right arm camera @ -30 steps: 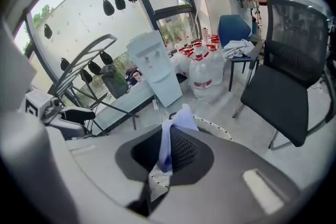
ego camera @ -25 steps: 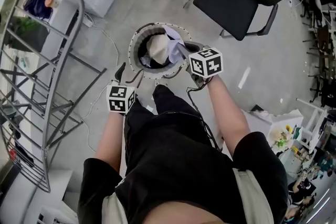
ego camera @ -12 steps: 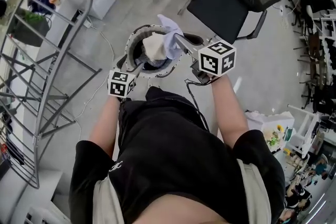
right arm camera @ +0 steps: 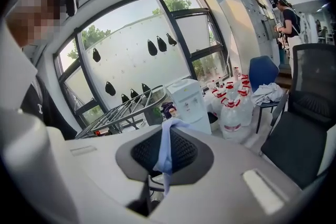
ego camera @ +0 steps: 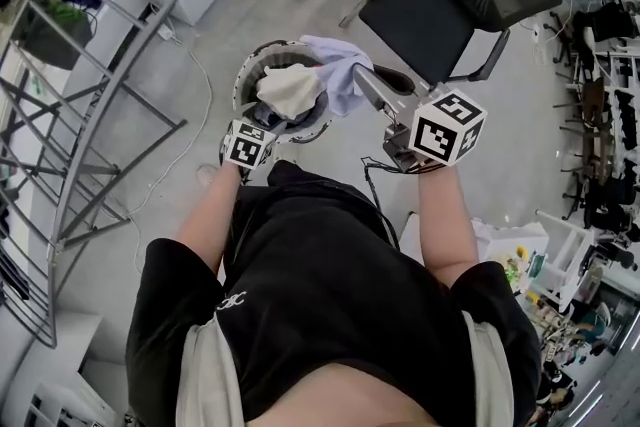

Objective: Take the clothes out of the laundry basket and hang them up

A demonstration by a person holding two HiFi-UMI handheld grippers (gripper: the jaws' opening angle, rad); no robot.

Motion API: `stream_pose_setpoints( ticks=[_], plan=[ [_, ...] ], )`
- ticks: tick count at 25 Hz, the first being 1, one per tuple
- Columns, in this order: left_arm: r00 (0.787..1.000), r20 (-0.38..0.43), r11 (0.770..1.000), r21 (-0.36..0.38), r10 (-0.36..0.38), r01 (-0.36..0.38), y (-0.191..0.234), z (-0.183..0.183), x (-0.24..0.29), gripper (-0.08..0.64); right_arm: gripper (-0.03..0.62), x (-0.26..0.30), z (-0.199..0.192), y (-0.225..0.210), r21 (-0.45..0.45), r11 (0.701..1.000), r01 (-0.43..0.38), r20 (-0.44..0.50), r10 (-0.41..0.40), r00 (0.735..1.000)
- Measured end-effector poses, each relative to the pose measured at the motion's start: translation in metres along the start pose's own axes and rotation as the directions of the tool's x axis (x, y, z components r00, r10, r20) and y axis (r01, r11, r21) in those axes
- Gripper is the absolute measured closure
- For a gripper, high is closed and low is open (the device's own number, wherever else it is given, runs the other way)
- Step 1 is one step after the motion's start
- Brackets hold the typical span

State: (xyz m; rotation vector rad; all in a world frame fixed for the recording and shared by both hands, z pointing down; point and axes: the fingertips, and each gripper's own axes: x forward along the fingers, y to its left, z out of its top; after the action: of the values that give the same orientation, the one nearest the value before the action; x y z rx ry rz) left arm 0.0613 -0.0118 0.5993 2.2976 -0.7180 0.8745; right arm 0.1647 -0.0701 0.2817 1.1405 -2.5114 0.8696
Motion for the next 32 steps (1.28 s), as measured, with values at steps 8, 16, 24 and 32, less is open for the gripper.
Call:
stream_pose_setpoints(
  ticks=[8,16,24,32],
  plan=[
    [0.999,-0.034,0.999,0.052,0.011,-0.009,0.031,-0.013,0.071,0.221,0.568,0.005,0.01,0.017,-0.024,0.997,-0.068,0.025,0.068,0.997],
    [0.997,-0.073,0.989,0.149,0.011,0.0,0.03,-0.011,0.105,0.555,0.568,0.001,0.01,0.012,-0.019,0.998,-0.065,0.049,0.066,0.997],
    [1.0,-0.005,0.998,0.065,-0.009,0.009,0.036,-0.002,0.066,0.554,0.568,-0.004,0.006,0.001,-0.022,1.0,-0.02,0.087,0.021,0.996],
    [0.993,0.104,0.999,-0.007,0.051,-0.051,0.059,0.036,-0.015,0.552,0.568,-0.008,0.022,-0.015,-0.035,0.999,-0.01,0.132,0.014,0.991]
  ],
)
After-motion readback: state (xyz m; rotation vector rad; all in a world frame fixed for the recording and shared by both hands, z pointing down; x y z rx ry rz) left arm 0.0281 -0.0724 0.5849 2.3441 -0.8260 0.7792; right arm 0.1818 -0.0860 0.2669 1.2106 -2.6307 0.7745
